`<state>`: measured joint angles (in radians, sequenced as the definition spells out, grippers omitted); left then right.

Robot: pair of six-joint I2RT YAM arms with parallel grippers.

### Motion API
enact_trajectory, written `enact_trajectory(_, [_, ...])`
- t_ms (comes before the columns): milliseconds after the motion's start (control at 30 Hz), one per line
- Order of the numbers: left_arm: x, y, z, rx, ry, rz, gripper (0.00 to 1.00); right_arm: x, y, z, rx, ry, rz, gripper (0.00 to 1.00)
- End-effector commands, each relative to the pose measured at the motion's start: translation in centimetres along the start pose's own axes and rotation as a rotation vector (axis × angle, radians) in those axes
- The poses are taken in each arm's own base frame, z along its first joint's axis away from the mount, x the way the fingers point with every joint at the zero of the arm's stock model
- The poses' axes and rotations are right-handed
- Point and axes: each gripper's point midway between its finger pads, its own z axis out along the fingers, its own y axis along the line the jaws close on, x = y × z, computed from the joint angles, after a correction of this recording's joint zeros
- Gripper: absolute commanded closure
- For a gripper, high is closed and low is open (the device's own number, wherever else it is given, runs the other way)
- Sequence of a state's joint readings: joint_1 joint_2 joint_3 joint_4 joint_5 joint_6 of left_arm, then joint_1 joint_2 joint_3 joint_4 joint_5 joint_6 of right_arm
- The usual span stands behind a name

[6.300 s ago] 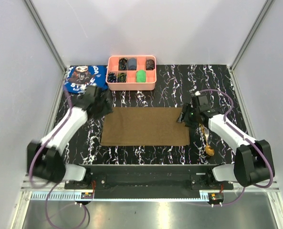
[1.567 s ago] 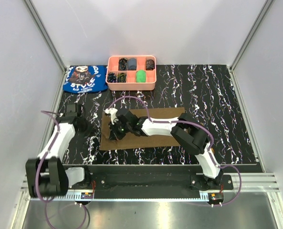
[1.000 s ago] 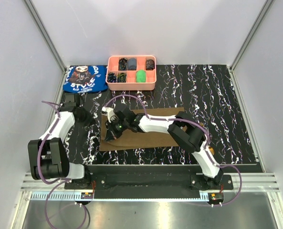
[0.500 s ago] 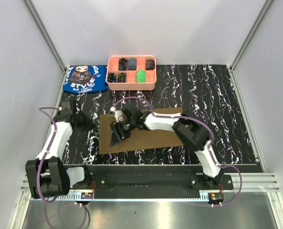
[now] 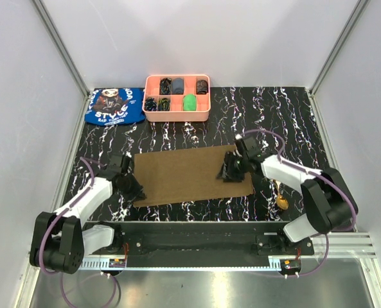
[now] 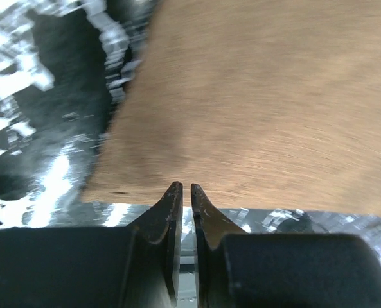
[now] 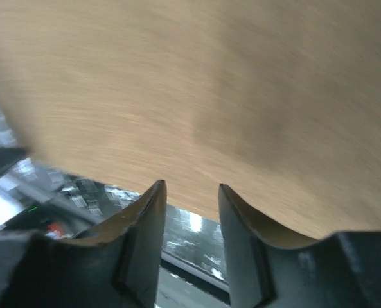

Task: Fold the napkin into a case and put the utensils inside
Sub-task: Fold and flatten the napkin at the center of the board, then pick up the rectangle-folded napkin from the center of the board.

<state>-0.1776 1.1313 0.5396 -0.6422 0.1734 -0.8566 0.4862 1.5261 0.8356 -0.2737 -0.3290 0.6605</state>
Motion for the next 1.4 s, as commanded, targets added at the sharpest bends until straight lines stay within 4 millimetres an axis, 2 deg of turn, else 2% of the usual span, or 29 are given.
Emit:
enact_trajectory(0, [-1.0, 1.0, 0.5, -0.033, -0.089, -0.055, 0.87, 0.9, -6.3, -2.0, 0.243, -0.078, 0.101, 0.55])
enact_trajectory(100, [-0.9, 2.2, 1.2, -0.075, -0.099, -0.054, 0.86, 0.6, -9.4, -2.5, 0.320, -0.108, 0.152, 0.55])
enact_trajectory(167, [-1.0, 2.0, 1.2, -0.064, -0.100, -0.024, 0.86, 0.3, -10.7, -2.9, 0.358, -0.106, 0.147, 0.55])
enact_trajectory(267, [-1.7, 1.0, 0.0, -0.015, -0.170, 0.032, 0.82, -0.1, -10.8, -3.4, 0.383, -0.109, 0.111, 0.53])
enact_trajectory(333, [-2.3, -0.3, -1.2, 0.050, -0.218, 0.063, 0.75, -0.8, -10.5, -4.0, 0.382, -0.132, 0.086, 0.52])
enact_trajectory(400, [-2.9, -1.7, -2.5, 0.108, -0.254, 0.099, 0.73, -1.7, -10.6, -4.7, 0.412, -0.172, 0.066, 0.51])
enact_trajectory(467, [-3.4, -3.4, -3.7, 0.155, -0.278, 0.130, 0.73, -2.4, -11.0, -5.3, 0.448, -0.189, 0.033, 0.46])
enact_trajectory(500, [-3.5, -4.2, -4.0, 0.176, -0.273, 0.145, 0.73, -3.4, -11.1, -5.7, 0.471, -0.216, 0.023, 0.43])
enact_trajectory(533, [-3.7, -5.7, -4.6, 0.217, -0.278, 0.177, 0.73, -3.8, -11.2, -6.0, 0.479, -0.217, 0.012, 0.39])
enact_trajectory(633, [-4.1, -9.7, -4.9, 0.303, -0.249, 0.224, 0.78, -5.8, -9.8, -6.2, 0.429, -0.227, -0.018, 0.37])
enact_trajectory(667, [-4.5, -10.6, -4.8, 0.316, -0.249, 0.228, 0.81, -7.3, -8.8, -5.9, 0.394, -0.253, -0.038, 0.37])
enact_trajectory(700, [-4.8, -11.0, -3.7, 0.296, -0.228, 0.222, 0.83, -8.0, -7.8, -5.5, 0.354, -0.255, -0.056, 0.37])
enact_trajectory(733, [-5.8, -12.3, -3.8, 0.319, -0.247, 0.220, 0.84, -9.1, -7.1, -5.4, 0.333, -0.277, -0.061, 0.37])
enact_trajectory(767, [-6.0, -12.3, -2.5, 0.285, -0.209, 0.210, 0.90, -10.3, -5.7, -4.8, 0.285, -0.266, -0.066, 0.40])
enact_trajectory(833, [-7.2, -14.0, -2.7, 0.292, -0.204, 0.204, 0.93, -12.0, -4.8, -4.3, 0.261, -0.279, -0.073, 0.45])
enact_trajectory(867, [-7.6, -13.7, -1.5, 0.250, -0.189, 0.195, 0.96, -13.2, -4.2, -3.7, 0.243, -0.280, -0.074, 0.51])
enact_trajectory(933, [-8.9, -14.0, -1.2, 0.224, -0.201, 0.183, 0.98, -14.6, -4.1, -3.0, 0.236, -0.285, -0.076, 0.60])
enact_trajectory(967, [-9.3, -13.5, -0.4, 0.194, -0.195, 0.171, 0.98, -15.5, -3.8, -2.4, 0.222, -0.277, -0.071, 0.68])
enact_trajectory(1100, [-12.0, -11.5, 1.0, 0.127, -0.202, 0.105, 0.99, -17.4, -4.7, -1.1, 0.224, -0.271, -0.059, 0.72])
enact_trajectory(1167, [-12.5, -10.7, 1.7, 0.107, -0.187, 0.085, 1.00, -18.0, -5.6, -0.4, 0.229, -0.261, -0.039, 0.73])
enact_trajectory(1367, [-14.3, -8.2, 3.5, 0.037, -0.169, 0.036, 1.00, -18.5, -8.1, 1.0, 0.249, -0.231, 0.003, 0.75])
